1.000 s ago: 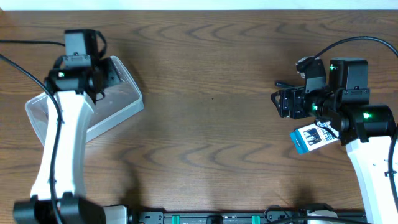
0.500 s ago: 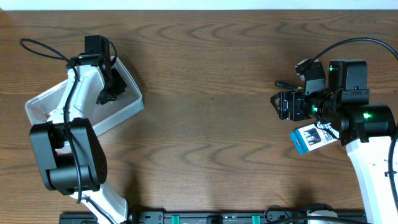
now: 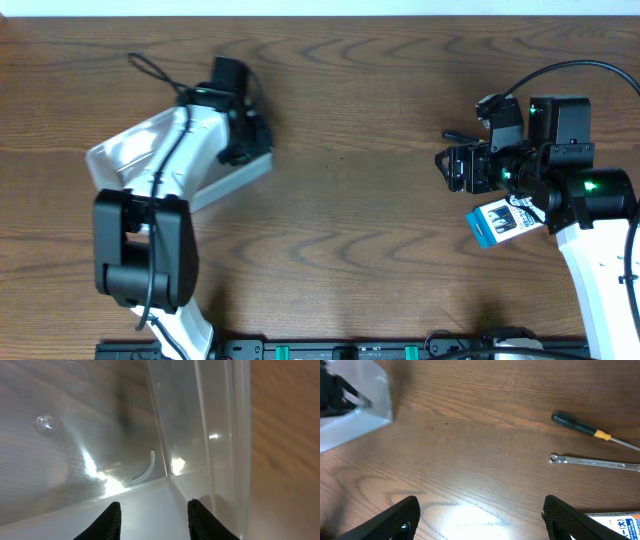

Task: Pack container
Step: 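Drag the clear container with the left gripper toward table center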

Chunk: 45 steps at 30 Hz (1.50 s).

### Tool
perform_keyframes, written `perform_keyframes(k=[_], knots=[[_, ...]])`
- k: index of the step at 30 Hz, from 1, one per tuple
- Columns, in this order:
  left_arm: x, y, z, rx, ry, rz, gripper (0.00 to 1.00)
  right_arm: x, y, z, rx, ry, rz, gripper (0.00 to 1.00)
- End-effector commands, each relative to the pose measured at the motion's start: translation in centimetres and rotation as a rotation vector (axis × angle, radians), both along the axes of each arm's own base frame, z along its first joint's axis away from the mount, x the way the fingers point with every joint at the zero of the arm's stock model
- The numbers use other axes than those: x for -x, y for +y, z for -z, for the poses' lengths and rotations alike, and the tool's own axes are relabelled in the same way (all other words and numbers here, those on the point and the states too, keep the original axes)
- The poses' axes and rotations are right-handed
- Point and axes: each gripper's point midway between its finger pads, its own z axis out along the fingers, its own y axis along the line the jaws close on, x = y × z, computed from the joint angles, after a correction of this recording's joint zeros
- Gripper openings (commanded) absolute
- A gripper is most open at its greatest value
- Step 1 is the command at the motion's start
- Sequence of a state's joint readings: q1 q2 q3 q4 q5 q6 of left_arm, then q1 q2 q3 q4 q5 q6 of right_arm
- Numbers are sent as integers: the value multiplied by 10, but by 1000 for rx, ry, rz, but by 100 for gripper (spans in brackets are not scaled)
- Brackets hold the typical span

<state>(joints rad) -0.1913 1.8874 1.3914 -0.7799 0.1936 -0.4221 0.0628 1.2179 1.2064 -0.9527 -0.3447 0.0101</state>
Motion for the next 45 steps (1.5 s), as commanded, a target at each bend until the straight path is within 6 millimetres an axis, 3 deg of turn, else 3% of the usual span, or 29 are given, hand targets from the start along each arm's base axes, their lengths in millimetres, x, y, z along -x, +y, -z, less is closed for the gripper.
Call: perform_keyframes(k=[1,7,10,12,15,20,23,26,28,31,34,37,40,45], knots=[[15,-43,-3,55,21,109,35,-3,0,-10,-6,-30,-8,82],[59,-85,0,26,107,272,35,-3,0,-10,-4,-32,-10,82],[62,-73,0,-65,106,286,36,-4,0,-11,-4,-34,-10,82],[50,-53,-8,-137,58,249,37,-4,0,-11,-1,-37,-15,82],[23,-14,-40,-235,-58,157,41,-4,0,-10,0,-36,-16,82],[-12,71,-134,-301,-288,-73,55,-3,0,-10,0,-31,-16,81],[-3,130,-173,-315,-356,-235,56,-2,0,-9,5,-29,-21,81],[27,189,-185,-341,-322,-403,56,-1,0,-9,5,-26,-21,81],[57,229,-179,-360,-237,-522,56,-1,0,-9,7,-27,-24,81],[87,259,-164,-360,-129,-638,56,-1,0,-9,9,-28,-28,80],[115,274,-138,-338,7,-736,56,-1,0,-9,8,-28,-27,80],[132,270,-104,-279,148,-742,56,-1,0,-9,8,-28,-27,80],[137,259,-75,-225,239,-720,56,-1,0,-9,8,-28,-27,80],[125,235,-40,-137,292,-581,55,-1,0,-9,8,-28,-27,80]])
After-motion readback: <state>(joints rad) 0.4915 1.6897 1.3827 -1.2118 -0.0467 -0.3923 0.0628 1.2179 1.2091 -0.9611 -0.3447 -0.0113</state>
